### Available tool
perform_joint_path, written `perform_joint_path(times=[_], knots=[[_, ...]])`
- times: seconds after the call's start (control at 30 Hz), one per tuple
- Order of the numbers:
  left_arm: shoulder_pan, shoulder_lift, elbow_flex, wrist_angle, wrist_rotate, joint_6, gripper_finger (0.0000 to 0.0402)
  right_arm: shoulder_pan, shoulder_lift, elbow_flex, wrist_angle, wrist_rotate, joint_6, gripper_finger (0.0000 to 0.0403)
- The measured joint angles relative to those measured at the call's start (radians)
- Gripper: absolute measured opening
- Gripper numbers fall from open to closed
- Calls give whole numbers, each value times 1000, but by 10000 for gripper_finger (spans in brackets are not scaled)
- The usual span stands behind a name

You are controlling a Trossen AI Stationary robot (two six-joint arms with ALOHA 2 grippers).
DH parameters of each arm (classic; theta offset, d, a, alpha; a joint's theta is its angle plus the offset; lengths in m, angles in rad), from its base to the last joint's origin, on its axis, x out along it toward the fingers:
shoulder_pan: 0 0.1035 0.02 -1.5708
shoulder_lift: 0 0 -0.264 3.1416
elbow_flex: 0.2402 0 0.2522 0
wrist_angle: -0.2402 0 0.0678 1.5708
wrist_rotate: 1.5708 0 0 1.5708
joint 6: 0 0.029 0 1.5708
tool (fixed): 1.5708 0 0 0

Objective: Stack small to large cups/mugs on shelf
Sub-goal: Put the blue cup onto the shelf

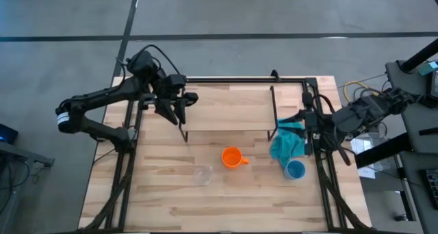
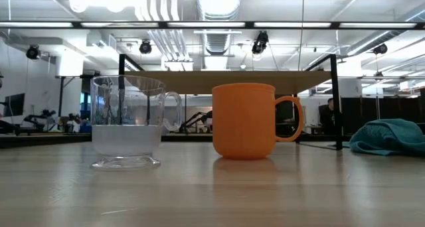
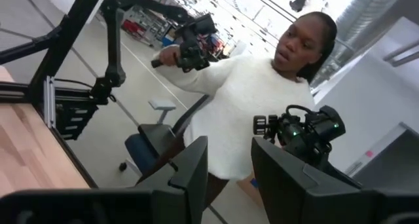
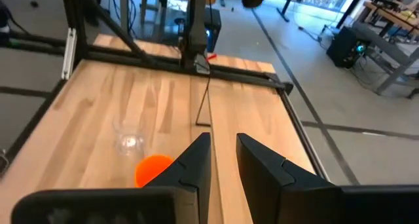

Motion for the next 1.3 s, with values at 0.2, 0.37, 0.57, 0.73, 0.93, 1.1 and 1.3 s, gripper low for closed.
perform_joint_path(times=[0.2,0.37,0.57,0.73,0.93,1.1,1.3], knots=[[0,10,-1,0,0,-1,105,0,48,79,3,-2,-1,68],[0,30,-1,0,-3,-1,105,0,82,124,5,-2,-2,68],[0,81,-1,0,-25,-1,105,0,114,141,3,-2,-52,68],[-3,148,-1,0,-56,-3,105,0,135,137,-7,-2,-49,68],[-4,241,-2,-1,-100,-220,105,0,150,136,-14,-3,-45,68],[-13,333,-2,0,-250,-296,105,0,154,136,-35,-3,-46,68],[-22,389,8,111,-237,-287,105,0,154,136,-41,-3,-18,68]])
